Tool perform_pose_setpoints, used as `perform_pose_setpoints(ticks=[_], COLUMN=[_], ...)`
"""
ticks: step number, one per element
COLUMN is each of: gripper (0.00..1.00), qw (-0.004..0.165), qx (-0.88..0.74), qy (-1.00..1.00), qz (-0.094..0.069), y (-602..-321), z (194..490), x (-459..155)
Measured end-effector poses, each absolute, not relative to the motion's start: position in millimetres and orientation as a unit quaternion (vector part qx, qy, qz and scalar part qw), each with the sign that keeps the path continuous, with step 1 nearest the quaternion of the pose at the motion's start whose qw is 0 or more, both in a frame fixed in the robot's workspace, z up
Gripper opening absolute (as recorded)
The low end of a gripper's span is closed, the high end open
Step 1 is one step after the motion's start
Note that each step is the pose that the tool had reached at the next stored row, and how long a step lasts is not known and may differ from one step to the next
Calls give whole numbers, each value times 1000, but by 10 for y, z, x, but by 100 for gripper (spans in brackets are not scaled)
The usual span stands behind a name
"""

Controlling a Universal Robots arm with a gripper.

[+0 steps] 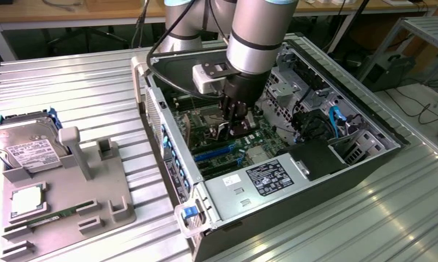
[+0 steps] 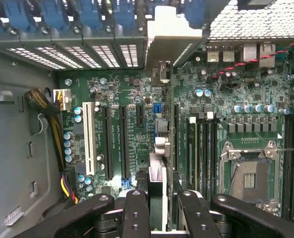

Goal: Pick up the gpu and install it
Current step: 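Insert the gpu into the slot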

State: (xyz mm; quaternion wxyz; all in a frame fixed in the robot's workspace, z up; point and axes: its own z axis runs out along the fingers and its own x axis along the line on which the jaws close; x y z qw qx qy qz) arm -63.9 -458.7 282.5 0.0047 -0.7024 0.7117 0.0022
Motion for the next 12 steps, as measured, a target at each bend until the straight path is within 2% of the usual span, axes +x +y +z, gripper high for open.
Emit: perform_pose_setpoints(ticks=[12], gripper=[27], qw=[4], qx=[-703], qy=[712], qz=[2], y=[-4589], z=[2735], x=[-699])
